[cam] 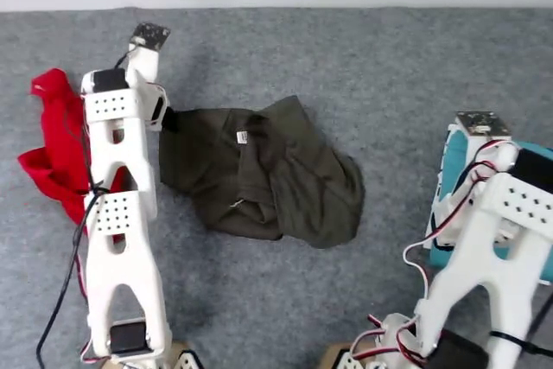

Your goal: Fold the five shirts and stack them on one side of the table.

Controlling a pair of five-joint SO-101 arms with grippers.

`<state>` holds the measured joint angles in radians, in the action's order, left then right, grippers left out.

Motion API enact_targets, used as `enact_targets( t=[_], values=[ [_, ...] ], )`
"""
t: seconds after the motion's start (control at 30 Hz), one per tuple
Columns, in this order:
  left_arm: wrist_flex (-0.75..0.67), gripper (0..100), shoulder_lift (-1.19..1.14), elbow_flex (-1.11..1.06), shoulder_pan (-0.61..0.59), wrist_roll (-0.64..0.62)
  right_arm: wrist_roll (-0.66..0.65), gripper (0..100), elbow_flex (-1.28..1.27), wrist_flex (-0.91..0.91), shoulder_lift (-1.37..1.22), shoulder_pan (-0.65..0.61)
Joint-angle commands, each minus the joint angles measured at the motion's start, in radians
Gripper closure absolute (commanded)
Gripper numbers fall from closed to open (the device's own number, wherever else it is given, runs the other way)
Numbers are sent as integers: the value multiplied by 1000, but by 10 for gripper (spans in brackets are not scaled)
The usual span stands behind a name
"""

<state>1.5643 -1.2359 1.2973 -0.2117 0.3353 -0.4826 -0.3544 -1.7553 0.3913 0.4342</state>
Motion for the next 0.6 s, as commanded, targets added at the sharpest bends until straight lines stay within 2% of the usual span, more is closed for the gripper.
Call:
enact_targets(
  t=[0.0,0.23,0.33,0.43,0.57],
  values=[
    [63,830,0,39,44,103,12,990,3,-42,41,-10],
    [118,998,-6,42,80,199,12,990,6,-42,41,-10],
    [184,996,14,61,71,196,12,990,8,-42,41,-10],
    [192,996,86,117,31,184,12,990,9,-42,42,-13],
    [192,996,252,147,-31,71,12,990,9,-42,42,-87]
  ],
)
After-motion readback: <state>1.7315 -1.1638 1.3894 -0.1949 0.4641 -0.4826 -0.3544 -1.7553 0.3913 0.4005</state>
